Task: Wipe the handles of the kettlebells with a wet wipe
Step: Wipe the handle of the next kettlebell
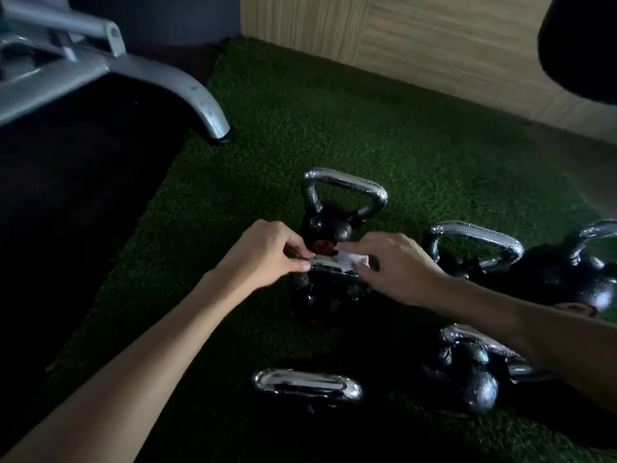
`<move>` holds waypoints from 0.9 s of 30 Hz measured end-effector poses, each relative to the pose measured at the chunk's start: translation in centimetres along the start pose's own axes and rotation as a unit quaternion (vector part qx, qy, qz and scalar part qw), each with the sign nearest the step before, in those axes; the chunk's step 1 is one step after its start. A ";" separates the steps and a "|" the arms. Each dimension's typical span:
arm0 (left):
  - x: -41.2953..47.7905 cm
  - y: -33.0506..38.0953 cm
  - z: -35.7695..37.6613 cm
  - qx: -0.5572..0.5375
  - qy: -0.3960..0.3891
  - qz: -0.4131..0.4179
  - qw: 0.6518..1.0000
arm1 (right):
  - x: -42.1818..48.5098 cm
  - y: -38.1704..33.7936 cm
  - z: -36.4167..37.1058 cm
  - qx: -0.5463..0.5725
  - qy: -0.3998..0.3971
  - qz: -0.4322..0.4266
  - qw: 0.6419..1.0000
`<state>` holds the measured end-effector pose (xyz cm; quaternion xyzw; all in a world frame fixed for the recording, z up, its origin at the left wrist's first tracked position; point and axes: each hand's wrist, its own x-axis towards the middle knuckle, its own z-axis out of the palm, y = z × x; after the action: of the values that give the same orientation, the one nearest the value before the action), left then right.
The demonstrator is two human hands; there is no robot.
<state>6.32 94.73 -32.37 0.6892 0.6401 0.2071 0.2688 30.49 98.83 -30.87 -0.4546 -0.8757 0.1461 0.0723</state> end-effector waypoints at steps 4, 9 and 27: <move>-0.4 0.6 -0.3 -0.019 0.001 -0.008 1.000 | -0.8 0.0 -0.5 0.020 -0.020 -0.006 1.000; -0.6 1.0 0.0 -0.006 0.009 -0.014 1.000 | 0.3 0.7 -0.3 0.070 0.026 0.011 0.997; 0.3 3.9 -1.4 0.215 -0.069 0.025 0.974 | 0.1 -0.6 0.3 0.025 0.031 0.004 0.999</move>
<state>8.51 94.99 -28.84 0.7596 0.6318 0.0231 0.1528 29.92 98.51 -30.95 -0.4602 -0.8674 0.1540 0.1101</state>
